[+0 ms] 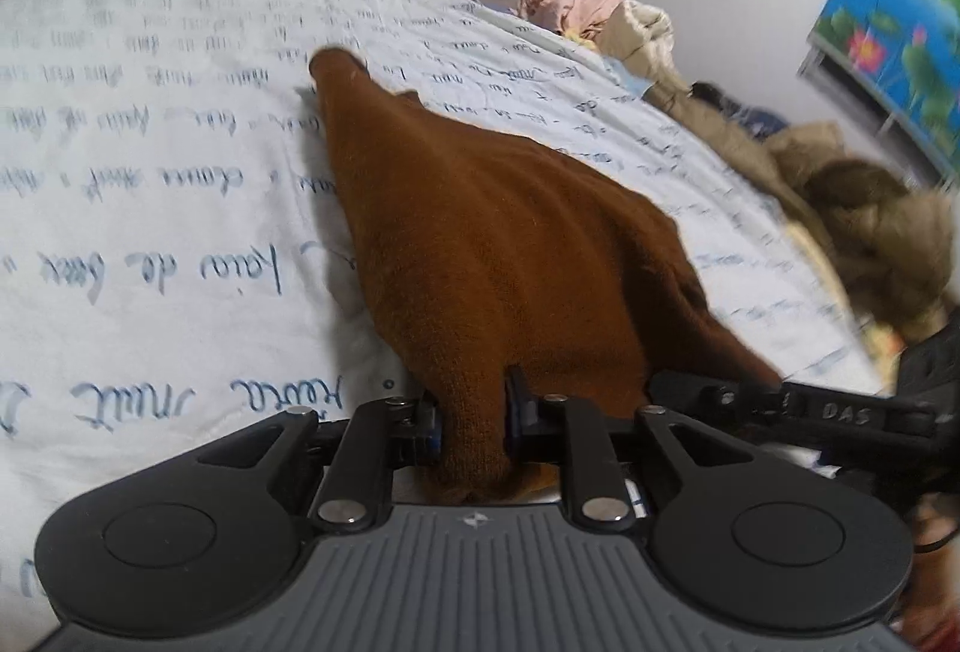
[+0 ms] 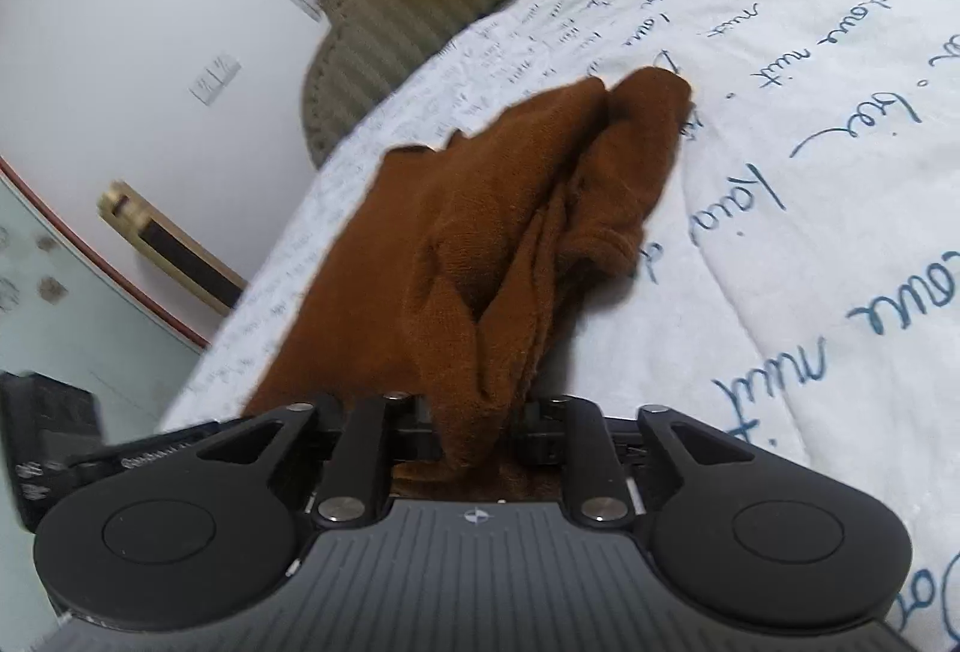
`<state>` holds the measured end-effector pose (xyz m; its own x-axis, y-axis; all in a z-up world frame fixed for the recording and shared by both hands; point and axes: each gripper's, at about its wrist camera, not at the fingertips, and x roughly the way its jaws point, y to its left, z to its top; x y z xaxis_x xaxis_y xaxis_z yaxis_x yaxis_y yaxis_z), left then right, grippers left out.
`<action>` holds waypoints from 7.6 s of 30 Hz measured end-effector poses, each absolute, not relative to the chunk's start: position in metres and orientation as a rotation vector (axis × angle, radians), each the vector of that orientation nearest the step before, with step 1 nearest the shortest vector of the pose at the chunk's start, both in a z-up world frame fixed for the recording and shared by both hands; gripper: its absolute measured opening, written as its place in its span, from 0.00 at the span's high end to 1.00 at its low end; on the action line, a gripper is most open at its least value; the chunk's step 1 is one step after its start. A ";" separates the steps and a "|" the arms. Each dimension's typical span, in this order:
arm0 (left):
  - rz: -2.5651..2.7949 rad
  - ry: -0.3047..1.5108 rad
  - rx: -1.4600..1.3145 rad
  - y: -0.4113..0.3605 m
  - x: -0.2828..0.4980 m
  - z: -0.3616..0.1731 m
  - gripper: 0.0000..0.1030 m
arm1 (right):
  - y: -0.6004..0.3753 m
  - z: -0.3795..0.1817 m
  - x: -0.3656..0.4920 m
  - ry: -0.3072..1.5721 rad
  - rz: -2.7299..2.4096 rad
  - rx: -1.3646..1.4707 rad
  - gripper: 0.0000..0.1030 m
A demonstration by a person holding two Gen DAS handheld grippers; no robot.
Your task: Fold small clothes
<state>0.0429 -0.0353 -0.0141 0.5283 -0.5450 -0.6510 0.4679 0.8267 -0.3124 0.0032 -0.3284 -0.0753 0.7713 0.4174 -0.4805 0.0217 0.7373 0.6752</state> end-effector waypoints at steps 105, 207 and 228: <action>-0.410 0.503 0.363 -0.031 0.041 -0.019 0.17 | -0.320 -0.026 0.001 0.577 0.083 0.454 0.86; -0.194 0.692 0.103 -0.037 0.024 -0.044 0.00 | -0.247 -0.065 -0.025 0.595 -0.140 0.103 0.00; -0.195 0.692 0.103 -0.037 0.025 -0.044 0.00 | -0.251 -0.065 -0.023 0.595 -0.143 0.126 0.00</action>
